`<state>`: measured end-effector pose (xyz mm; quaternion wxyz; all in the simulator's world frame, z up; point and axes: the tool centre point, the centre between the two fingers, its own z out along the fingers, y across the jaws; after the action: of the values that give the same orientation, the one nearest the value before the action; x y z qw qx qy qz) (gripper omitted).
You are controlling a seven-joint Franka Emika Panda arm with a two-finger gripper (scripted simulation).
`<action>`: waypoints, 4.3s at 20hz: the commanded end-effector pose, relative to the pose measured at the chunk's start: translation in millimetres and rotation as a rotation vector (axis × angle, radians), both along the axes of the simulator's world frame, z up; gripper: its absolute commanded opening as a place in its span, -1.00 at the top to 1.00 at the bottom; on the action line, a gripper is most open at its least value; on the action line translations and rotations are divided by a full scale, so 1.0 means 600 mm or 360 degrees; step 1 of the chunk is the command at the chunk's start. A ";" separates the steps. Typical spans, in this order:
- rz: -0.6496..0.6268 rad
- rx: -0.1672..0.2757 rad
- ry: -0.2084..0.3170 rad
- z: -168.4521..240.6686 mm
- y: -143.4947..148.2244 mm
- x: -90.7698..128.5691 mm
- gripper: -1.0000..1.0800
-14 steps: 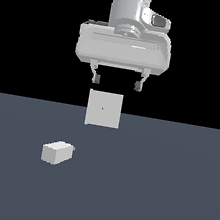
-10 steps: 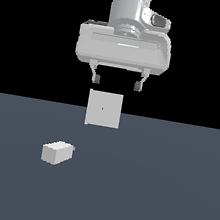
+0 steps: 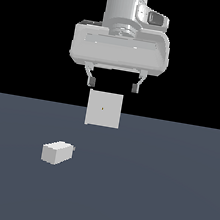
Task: Plug the charger into the wall socket.
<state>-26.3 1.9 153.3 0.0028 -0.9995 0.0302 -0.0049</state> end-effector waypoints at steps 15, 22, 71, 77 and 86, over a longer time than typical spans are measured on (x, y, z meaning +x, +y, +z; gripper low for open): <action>-0.0282 -0.0051 -0.0236 -0.070 0.063 -0.055 -0.92; -0.0390 -0.0074 -0.0327 -0.100 0.088 -0.068 -0.92; -0.0570 -0.0124 -0.0468 -0.236 0.128 -0.081 1.00; -0.0569 -0.0123 -0.0469 -0.236 0.128 -0.081 1.00; -0.0476 -0.0110 -0.0474 -0.222 0.112 -0.073 1.00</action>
<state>-71.5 71.9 17.8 -0.0288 -0.9705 0.1840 -0.1533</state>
